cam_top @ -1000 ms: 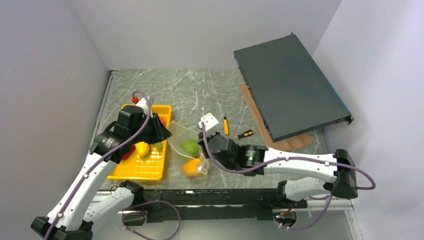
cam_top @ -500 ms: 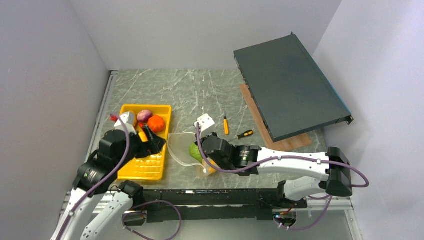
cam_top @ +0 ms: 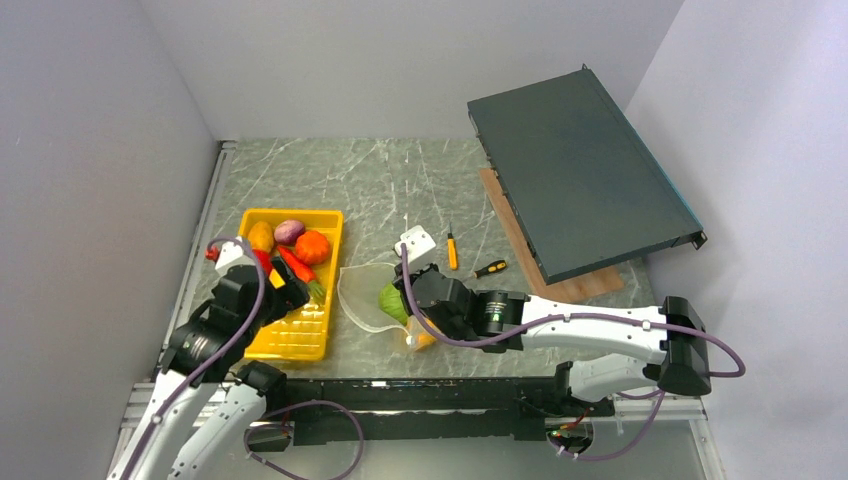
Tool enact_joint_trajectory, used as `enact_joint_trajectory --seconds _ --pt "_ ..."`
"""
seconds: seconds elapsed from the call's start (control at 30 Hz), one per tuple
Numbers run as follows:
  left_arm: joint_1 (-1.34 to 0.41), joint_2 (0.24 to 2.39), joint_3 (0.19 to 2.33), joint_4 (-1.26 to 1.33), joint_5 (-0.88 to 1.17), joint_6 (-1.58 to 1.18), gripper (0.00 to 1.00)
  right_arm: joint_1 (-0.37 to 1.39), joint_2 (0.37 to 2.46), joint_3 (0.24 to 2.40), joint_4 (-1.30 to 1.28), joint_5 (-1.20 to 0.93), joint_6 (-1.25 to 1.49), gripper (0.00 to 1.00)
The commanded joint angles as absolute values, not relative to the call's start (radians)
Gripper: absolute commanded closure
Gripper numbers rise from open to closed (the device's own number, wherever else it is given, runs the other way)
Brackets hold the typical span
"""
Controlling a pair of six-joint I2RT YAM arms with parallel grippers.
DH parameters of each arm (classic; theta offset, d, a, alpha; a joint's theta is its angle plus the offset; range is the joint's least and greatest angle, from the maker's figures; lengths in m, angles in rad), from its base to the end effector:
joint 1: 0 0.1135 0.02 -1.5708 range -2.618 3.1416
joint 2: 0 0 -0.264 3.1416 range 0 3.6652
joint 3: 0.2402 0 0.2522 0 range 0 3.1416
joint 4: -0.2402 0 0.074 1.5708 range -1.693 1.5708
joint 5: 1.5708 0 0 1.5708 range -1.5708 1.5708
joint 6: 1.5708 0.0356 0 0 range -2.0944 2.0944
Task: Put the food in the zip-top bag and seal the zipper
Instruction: Pick up the fake vegetable from the bin.
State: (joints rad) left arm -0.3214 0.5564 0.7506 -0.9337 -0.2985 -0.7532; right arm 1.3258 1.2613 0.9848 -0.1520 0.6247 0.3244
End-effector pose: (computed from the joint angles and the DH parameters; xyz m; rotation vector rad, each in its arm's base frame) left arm 0.1024 -0.0230 0.2863 -0.6349 2.1901 -0.2201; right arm 0.0894 0.2716 0.3131 -0.5674 1.8598 0.4816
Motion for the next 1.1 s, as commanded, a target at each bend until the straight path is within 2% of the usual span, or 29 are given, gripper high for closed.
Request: enact_joint_trajectory --seconds 0.0,0.1,0.23,0.4,0.47,0.5,0.63,0.73,0.87,1.07 --pt "-0.104 0.684 0.683 -0.694 -0.033 -0.657 0.02 1.329 1.219 0.978 -0.102 0.639 0.333 1.0" --pt "-0.034 0.809 0.676 -0.585 0.118 -0.65 0.1 1.329 1.216 0.983 -0.107 0.622 0.341 1.0" --pt "-0.022 0.962 0.715 -0.519 0.168 -0.658 0.25 1.327 1.211 0.979 -0.098 0.606 0.343 1.0" --pt "-0.022 1.077 0.775 -0.577 0.068 -0.761 0.29 1.327 1.216 0.985 -0.102 0.615 0.339 1.0" --pt "-0.022 1.097 0.763 -0.558 0.044 -0.807 0.41 1.327 1.216 0.985 -0.097 0.613 0.338 1.0" --pt "-0.022 1.107 0.751 -0.539 0.042 -0.829 0.43 1.327 1.217 0.985 -0.097 0.612 0.337 1.0" --pt "-0.023 1.218 0.762 -0.514 0.034 -0.857 0.44 1.327 1.222 0.994 -0.104 0.606 0.336 1.0" --pt "-0.038 1.296 0.795 -0.515 0.028 -0.853 0.38 1.328 1.222 0.994 -0.106 0.603 0.339 1.0" --pt "-0.073 1.338 0.805 -0.524 -0.076 -0.873 0.33 1.328 1.221 0.996 -0.106 0.597 0.345 1.0" --pt "-0.085 1.408 0.773 -0.475 -0.137 -0.911 0.34 1.327 1.224 1.002 -0.108 0.589 0.35 1.0"
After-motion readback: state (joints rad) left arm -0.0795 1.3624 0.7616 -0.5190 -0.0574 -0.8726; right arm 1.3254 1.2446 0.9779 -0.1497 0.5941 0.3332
